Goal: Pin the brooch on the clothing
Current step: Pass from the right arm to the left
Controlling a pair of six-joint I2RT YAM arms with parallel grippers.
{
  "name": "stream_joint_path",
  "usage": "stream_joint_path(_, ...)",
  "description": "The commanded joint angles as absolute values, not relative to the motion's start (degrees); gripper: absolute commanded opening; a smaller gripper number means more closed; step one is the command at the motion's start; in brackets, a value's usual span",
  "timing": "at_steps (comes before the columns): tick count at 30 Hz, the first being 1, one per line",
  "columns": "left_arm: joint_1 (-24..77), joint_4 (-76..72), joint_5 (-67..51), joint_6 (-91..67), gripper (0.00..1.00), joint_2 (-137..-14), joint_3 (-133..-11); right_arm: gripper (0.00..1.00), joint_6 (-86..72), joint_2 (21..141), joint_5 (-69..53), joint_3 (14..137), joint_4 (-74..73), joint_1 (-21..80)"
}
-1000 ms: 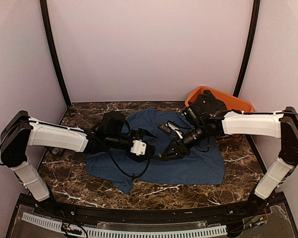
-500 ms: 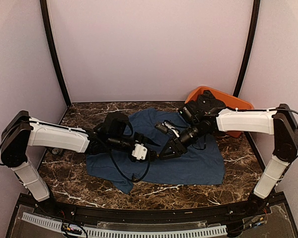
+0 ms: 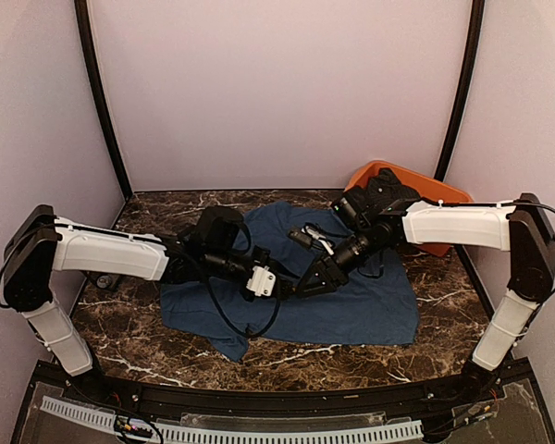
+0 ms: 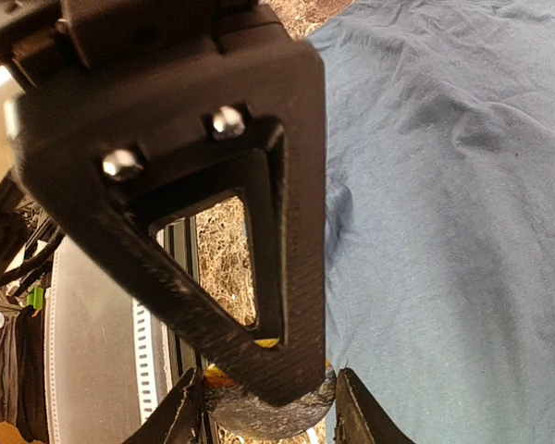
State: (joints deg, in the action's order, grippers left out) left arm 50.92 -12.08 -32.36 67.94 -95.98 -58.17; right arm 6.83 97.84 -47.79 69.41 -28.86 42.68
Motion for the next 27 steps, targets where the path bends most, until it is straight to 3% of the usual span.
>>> stream_joint_path(1, 51.2, -8.0, -34.3, 68.0, 0.29, -96.8, -59.9, 0.43, 7.4, 98.5, -47.8, 70.6, -29.2, 42.1)
stream_joint_path(7, 51.2, -6.9, -34.7, 68.5, 0.15, -97.1, -60.4, 0.43, 7.5, 98.5, -47.8, 70.5, -29.2, 42.1)
stream_joint_path(14, 51.2, -6.5, -35.2, 68.1, 0.08, -97.3, -61.1, 0.43, 7.6, 98.5, -47.7, 70.3, -29.3, 41.9)
stream_joint_path(15, 51.2, -6.5, -35.3, 68.2, 0.03, -97.3, -61.1, 0.43, 7.5, 98.5, -47.7, 70.3, -29.3, 42.0)
stream_joint_path(22, 51.2, -6.1, -35.9, 68.0, 0.01, -97.2, -61.4, 0.44, 7.6, 98.1, -47.7, 70.4, -29.4, 41.9)
stream_joint_path(25, 51.2, -6.2, -35.9, 67.5, 0.01, -97.0, -61.2, 0.48, 7.7, 97.6, -47.2, 70.5, -29.6, 41.8)
stream_joint_path(27, 51.2, -6.3, -35.7, 66.2, 0.01, -96.9, -61.2, 0.59, 8.1, 96.7, -45.6, 70.3, -29.8, 41.6)
